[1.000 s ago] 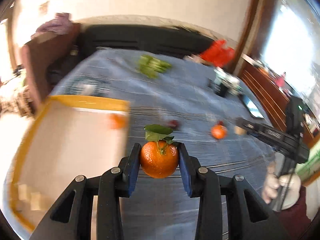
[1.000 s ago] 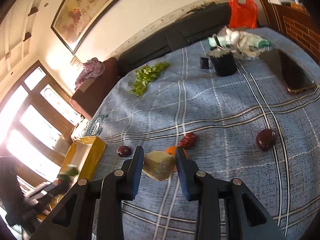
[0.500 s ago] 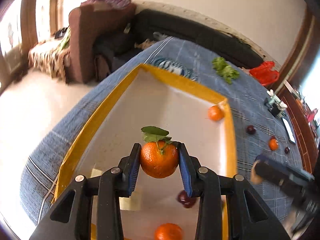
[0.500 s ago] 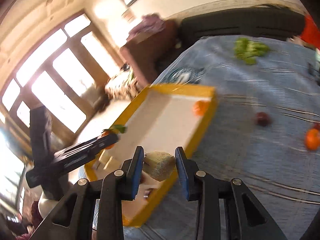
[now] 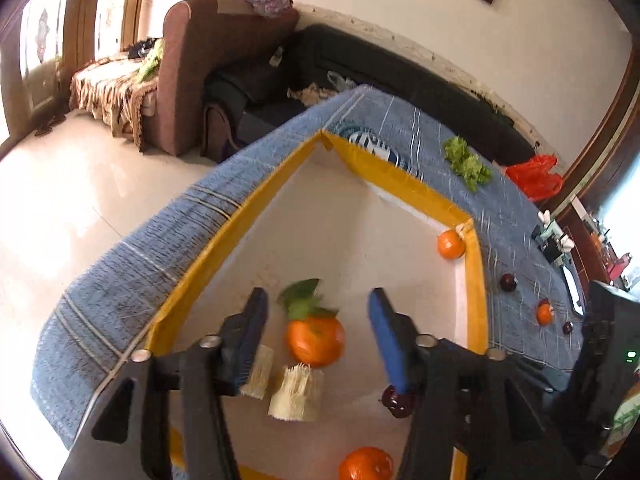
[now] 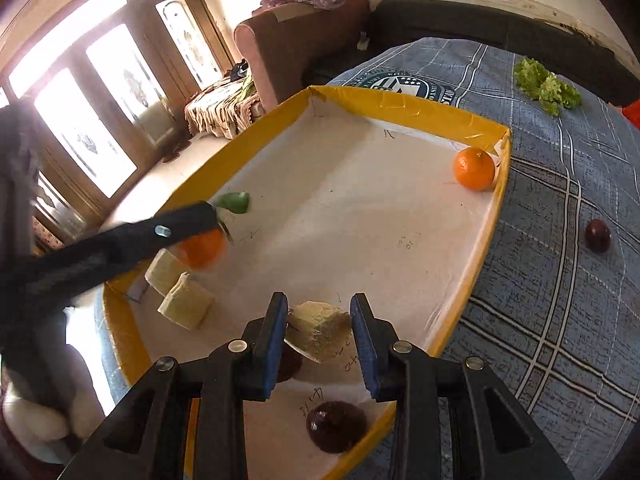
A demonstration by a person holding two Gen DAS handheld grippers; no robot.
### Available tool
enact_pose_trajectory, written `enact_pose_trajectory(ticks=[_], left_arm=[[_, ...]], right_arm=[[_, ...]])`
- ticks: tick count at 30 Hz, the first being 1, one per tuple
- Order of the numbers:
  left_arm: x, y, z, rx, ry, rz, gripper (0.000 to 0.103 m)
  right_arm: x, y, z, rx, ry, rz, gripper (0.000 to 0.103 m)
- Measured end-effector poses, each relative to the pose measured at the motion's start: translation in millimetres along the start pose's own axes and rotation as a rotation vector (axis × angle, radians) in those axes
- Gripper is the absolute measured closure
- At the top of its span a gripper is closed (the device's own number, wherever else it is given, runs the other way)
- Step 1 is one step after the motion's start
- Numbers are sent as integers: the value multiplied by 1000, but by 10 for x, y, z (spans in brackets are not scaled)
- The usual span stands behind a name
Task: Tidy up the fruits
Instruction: 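Carry both items into the yellow tray and open both grippers, then move both tools back toward the remaining orange and plum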
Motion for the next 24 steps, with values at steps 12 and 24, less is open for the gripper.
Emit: enact_pose_trajectory(ticks=[12, 24], left_arm=[[691, 40, -489, -16, -27, -144, 28], [1111, -220, -1376, -149, -158, -147, 23]], right_arm=[[677, -8, -287, -109, 2, -121, 51], [1487, -364, -1132, -258, -111, -202, 51]])
Point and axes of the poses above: each gripper's, at about its wrist camera, not at the fingertips, and x roughly against the way its jaws point, z to its left, y to its top, the point moved 7 cm from there along -x, roughly the way its jaws point, and after that the axes turned 11 degrees about -z, right-handed, at the moved point
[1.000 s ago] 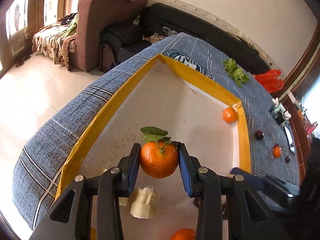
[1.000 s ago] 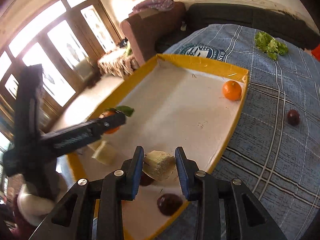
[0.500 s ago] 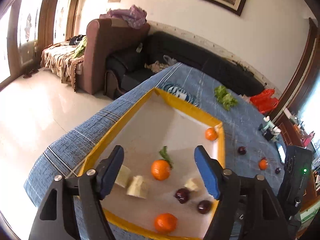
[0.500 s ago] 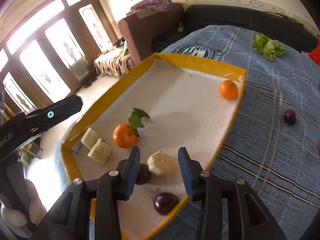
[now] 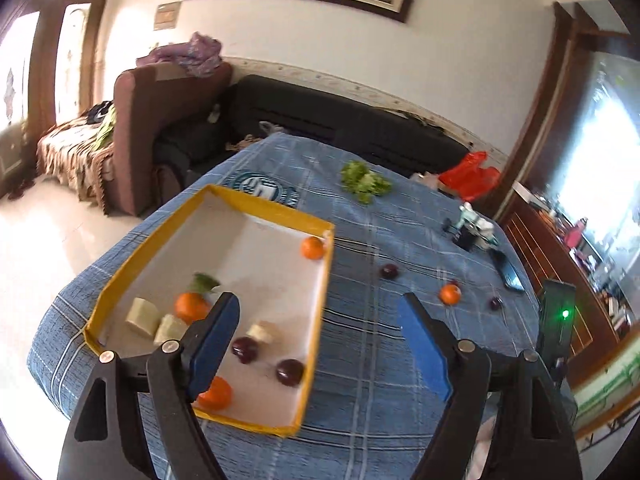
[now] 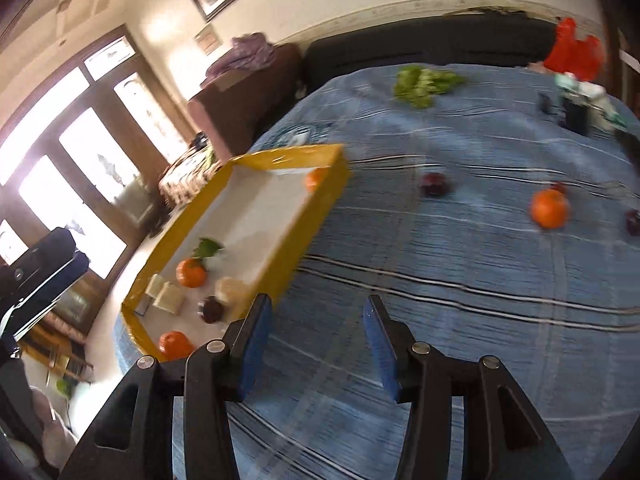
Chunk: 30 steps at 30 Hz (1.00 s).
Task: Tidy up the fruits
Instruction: 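Move both tools back toward the remaining orange and plum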
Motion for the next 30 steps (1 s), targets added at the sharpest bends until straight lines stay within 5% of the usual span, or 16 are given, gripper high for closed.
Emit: enact_pose_trajectory(ticks=[17, 30], left_arm=[[-117, -265, -364, -26, -74, 79, 18], [-597, -485, -721, -108, -98, 186, 18]], right_arm=[[1085, 385, -2029, -187, -374, -157, 47], [574, 696, -2693, -262, -450, -141, 48]])
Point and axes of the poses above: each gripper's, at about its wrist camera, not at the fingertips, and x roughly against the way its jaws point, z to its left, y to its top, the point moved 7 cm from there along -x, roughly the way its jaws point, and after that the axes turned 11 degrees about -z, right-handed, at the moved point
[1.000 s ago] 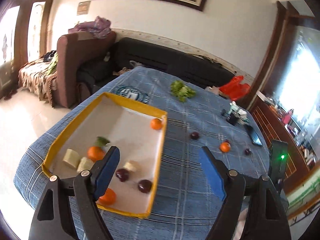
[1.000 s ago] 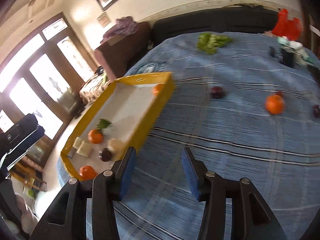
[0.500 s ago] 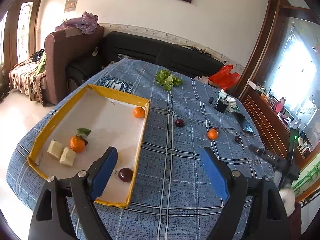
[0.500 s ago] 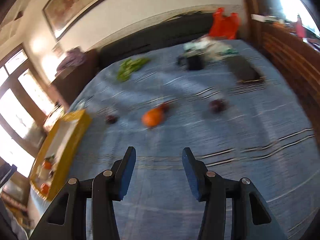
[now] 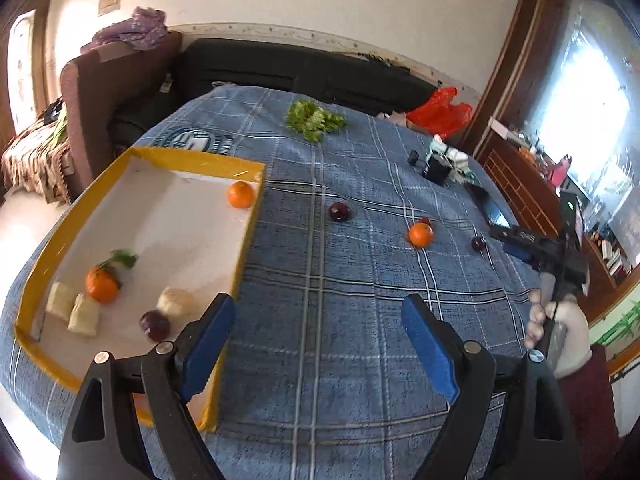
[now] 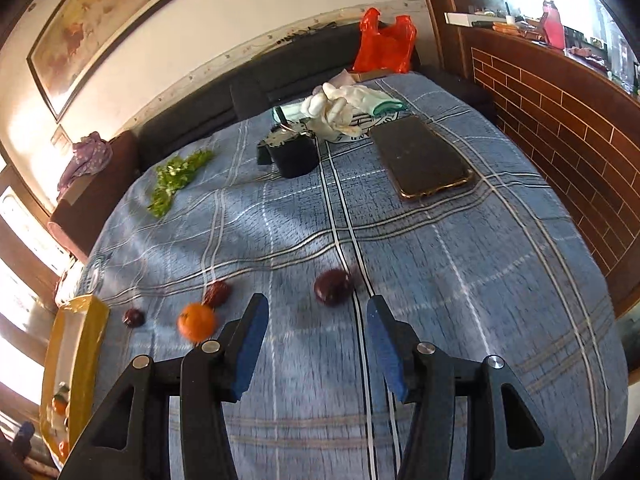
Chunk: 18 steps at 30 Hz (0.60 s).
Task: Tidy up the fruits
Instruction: 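Move both tools back toward the remaining orange and plum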
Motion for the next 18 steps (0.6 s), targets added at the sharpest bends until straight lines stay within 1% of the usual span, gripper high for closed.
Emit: enact_pose_trajectory(ticks=[3, 8, 10, 14, 18], left_arm=[[-185, 91, -210, -36, -33, 7, 18], [-651, 165, -562, -92, -70, 16, 19], [-860, 157, -671, -102, -79, 36, 19], [-1280, 91, -913, -114, -133, 104, 19], [-1597, 48, -1125, -174, -151, 110, 19]], right_arm=[[-200, 9, -13, 4, -19, 16, 48], [-413, -51, -48, 2, -40, 20, 48], [-472, -80, -56, 13, -50, 22, 48], [-521, -95, -35, 33, -36, 24, 47], [-548, -104, 8, 55, -22, 23, 45]])
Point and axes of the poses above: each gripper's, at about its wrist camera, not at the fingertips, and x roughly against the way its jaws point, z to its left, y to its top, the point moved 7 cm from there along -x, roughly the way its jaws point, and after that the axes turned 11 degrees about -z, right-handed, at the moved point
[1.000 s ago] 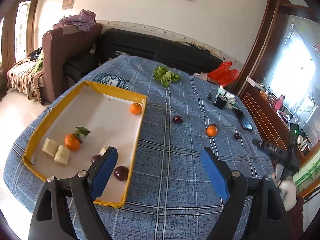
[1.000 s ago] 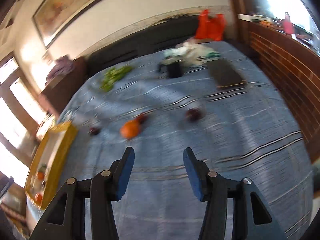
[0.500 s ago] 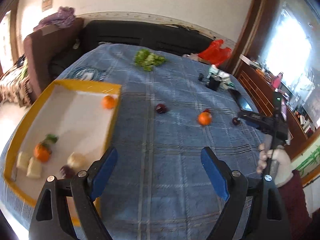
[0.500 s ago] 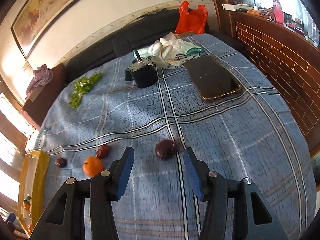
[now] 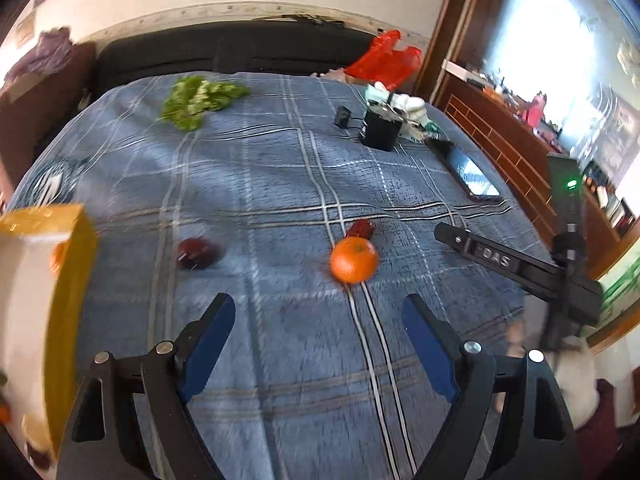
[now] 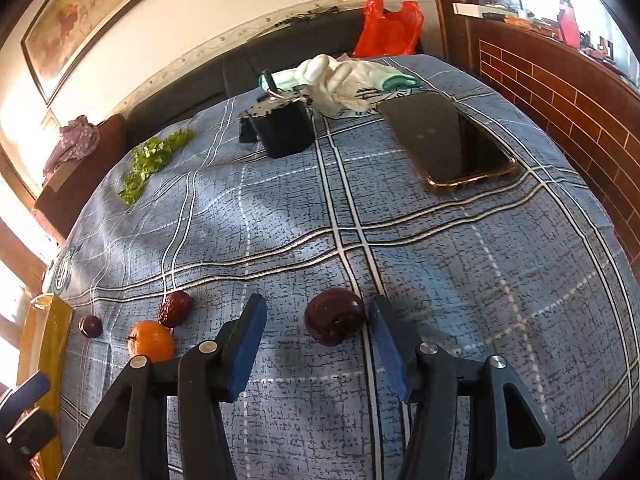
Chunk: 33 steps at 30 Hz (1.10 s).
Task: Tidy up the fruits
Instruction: 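Move both tools back toward the remaining orange and plum, then grasp the orange with the left gripper while the right gripper grasps a dark plum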
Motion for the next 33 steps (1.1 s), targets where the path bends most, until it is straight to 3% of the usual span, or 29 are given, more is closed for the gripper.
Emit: enact_pose_trajectory(ticks=[6, 11, 14, 17, 18, 19, 25, 33], left_arm=[[-416, 26, -125, -33, -35, 31, 19], [-638, 38, -267, -80, -53, 41, 19], [-727, 36, -326, -113, -43, 44, 20], [-800, 6, -348, -135, -34, 61, 41], [-830, -8, -342, -136, -31, 73, 56], [-821, -2, -329, -143, -14, 65, 66], [-671, -8, -251, -117, 8, 46, 66], [-72, 81, -132, -52, 7, -30, 66]], right_arm=[[-28, -13, 56, 51, -7, 5, 46], [-45, -15, 54, 78, -38, 2, 63], [-38, -14, 31, 73, -38, 1, 65], [-27, -15, 32, 72, -36, -2, 67], [-26, -14, 32, 72, -35, -2, 67], [-23, -16, 33, 73, -35, -2, 68], [8, -19, 37, 69, -28, -9, 72], [160, 45, 42, 27, 30, -52, 72]])
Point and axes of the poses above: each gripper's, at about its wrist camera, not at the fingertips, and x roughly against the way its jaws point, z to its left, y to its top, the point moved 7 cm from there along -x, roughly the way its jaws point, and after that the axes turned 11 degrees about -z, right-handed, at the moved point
